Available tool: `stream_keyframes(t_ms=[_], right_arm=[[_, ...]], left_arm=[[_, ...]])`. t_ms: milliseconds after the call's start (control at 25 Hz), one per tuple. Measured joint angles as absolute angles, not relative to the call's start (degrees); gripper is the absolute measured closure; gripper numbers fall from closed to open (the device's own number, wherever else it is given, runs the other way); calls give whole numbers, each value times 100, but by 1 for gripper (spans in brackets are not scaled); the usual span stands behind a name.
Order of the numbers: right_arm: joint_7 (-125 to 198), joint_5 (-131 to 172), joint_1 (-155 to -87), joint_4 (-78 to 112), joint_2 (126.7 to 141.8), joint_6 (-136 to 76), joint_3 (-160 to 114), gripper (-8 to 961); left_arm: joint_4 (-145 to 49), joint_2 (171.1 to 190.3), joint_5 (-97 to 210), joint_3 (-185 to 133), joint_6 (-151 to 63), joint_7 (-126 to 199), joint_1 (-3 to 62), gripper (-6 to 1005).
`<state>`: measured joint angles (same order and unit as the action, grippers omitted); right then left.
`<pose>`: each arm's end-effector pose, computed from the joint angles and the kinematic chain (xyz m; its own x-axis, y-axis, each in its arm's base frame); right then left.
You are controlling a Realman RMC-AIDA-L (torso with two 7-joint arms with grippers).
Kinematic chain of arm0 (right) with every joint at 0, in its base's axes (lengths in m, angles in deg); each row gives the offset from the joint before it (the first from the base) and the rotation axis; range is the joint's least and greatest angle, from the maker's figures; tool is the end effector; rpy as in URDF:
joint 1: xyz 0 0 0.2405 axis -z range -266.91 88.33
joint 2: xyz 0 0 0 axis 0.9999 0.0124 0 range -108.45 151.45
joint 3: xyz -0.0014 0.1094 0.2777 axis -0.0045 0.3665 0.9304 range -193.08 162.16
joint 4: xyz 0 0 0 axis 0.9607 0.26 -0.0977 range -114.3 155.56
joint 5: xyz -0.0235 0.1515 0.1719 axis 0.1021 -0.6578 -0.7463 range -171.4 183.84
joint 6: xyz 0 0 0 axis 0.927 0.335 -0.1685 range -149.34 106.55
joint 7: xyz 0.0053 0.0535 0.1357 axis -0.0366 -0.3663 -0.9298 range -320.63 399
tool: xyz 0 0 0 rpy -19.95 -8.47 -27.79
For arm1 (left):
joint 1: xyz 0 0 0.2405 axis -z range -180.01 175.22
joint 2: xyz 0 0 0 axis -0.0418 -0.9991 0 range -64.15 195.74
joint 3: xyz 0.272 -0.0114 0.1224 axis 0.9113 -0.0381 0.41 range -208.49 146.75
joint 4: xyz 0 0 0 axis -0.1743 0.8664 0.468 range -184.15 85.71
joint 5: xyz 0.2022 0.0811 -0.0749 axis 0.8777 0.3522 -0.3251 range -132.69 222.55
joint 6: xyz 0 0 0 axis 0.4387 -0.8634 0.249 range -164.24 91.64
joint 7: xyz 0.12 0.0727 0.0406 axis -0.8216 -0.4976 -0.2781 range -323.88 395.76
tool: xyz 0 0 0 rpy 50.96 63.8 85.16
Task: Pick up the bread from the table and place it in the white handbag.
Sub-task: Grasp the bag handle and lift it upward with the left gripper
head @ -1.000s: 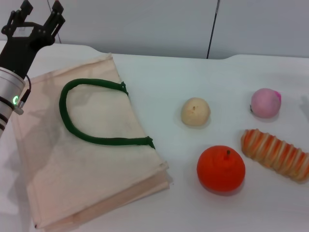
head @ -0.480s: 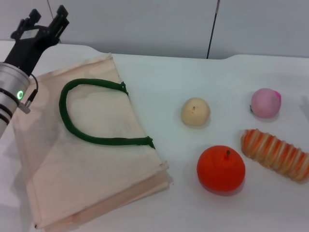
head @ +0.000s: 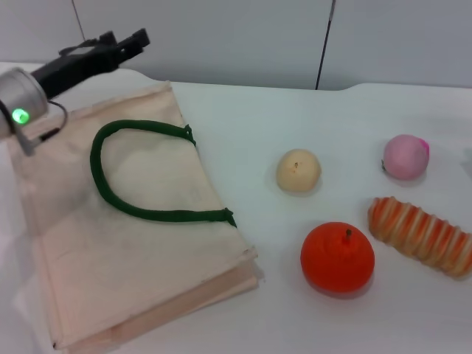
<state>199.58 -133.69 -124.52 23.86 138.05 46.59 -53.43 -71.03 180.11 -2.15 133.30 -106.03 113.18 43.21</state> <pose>0.3653 0.4078 -0.0091 0.6331 0.0728 -0.7706 -0.7596 -0.1335 -0.6366 -0.3260 0.4640 0.0364 0.4641 0.3066 0.8310 0.8400 -0.4502 -0.3030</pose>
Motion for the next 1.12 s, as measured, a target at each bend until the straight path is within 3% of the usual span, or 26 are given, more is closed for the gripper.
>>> stream_keyframes(t_ms=[400, 1120], right_arm=[[19958, -13370, -12402, 2348, 13786, 4662, -5343, 61], [19713, -13379, -12407, 2326, 13769, 4660, -5334, 62]], left_arm=[[-9221, 17704, 2119, 13324, -12234, 13852, 4764, 172], [-9313, 17660, 3976, 13323, -12033, 14671, 4961, 184]])
